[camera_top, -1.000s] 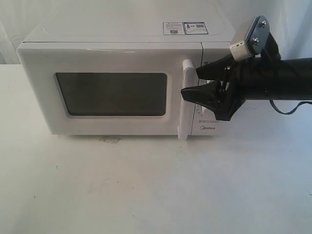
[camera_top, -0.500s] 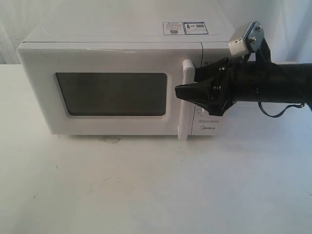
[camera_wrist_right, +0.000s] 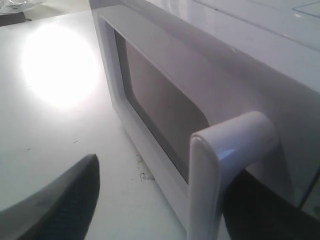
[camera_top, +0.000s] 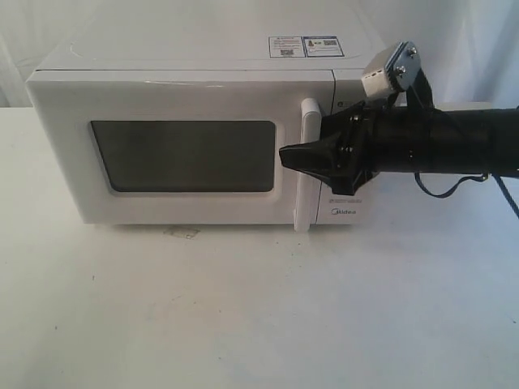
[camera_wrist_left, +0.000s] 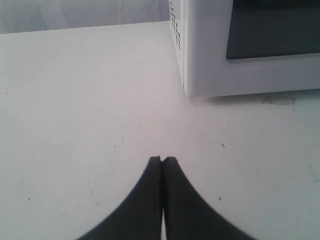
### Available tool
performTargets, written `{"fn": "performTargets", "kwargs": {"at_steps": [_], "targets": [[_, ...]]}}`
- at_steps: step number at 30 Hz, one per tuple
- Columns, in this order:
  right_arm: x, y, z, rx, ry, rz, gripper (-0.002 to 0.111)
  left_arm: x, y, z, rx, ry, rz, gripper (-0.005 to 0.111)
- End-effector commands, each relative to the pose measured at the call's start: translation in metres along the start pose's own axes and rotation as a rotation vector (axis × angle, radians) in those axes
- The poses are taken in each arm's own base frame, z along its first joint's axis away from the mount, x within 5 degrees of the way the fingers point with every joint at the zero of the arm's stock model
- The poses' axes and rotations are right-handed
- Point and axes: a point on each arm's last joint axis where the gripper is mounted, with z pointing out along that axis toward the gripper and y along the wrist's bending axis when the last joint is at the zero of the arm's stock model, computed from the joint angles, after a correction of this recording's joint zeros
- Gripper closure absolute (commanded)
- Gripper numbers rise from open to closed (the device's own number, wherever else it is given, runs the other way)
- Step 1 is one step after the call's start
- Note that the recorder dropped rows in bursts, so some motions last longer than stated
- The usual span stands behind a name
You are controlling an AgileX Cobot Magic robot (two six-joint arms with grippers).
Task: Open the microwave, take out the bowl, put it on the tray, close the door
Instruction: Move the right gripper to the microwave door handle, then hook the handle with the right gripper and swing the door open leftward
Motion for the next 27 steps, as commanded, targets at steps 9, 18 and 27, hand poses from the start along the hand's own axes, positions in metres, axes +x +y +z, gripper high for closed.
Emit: {"fn": "performTargets", "kwargs": {"at_steps": [9,18,27], "targets": [[-0.009,-0.003,0.009,0.006,-0.034,0.012,0.103,0.001,0.0,0.0,-0.004,-0.003,0.003,0.107],[-0.011,-0.021,0.008,0.175,0.018,0.206,0.108,0.001,0.0,0.0,-0.004,-0.003,0.003,0.107],[-0.011,-0.022,0.008,0.181,0.018,0.217,0.083,0.001,0.0,0.0,-0.004,-0.003,0.003,0.107]]}}
